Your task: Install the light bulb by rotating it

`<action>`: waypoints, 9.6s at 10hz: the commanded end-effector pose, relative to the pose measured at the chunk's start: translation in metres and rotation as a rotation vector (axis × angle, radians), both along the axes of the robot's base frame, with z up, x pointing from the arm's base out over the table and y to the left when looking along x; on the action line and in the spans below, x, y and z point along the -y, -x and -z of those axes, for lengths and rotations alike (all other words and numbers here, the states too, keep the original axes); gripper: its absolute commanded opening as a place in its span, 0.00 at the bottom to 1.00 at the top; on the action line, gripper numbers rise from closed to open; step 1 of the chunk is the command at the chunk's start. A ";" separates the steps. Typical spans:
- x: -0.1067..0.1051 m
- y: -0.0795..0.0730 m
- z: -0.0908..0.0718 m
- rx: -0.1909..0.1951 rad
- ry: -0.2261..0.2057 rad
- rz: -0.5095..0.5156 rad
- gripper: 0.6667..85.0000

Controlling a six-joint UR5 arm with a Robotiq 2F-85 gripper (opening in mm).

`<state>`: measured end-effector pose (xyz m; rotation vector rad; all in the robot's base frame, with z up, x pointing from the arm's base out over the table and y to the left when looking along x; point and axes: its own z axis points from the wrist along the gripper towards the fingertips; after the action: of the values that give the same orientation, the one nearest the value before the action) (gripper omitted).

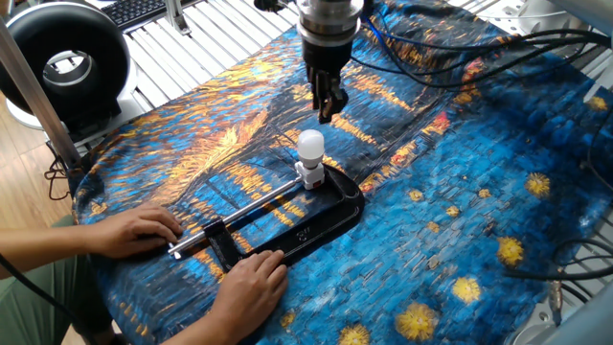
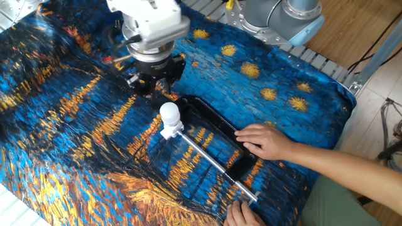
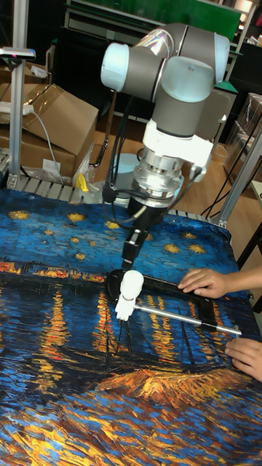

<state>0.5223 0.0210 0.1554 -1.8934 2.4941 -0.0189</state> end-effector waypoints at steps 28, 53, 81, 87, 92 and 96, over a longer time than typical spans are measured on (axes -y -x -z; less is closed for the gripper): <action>-0.023 0.015 0.065 0.057 -0.071 -0.125 0.68; -0.008 0.018 0.068 0.089 -0.099 0.529 0.25; -0.028 0.007 0.058 0.102 -0.039 0.157 0.83; -0.019 0.012 0.063 0.090 -0.010 0.064 0.79; -0.022 0.013 0.064 0.090 -0.019 0.014 0.78; -0.021 0.009 0.064 0.103 -0.013 0.005 0.71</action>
<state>0.5107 0.0408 0.0906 -1.8330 2.4385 -0.0994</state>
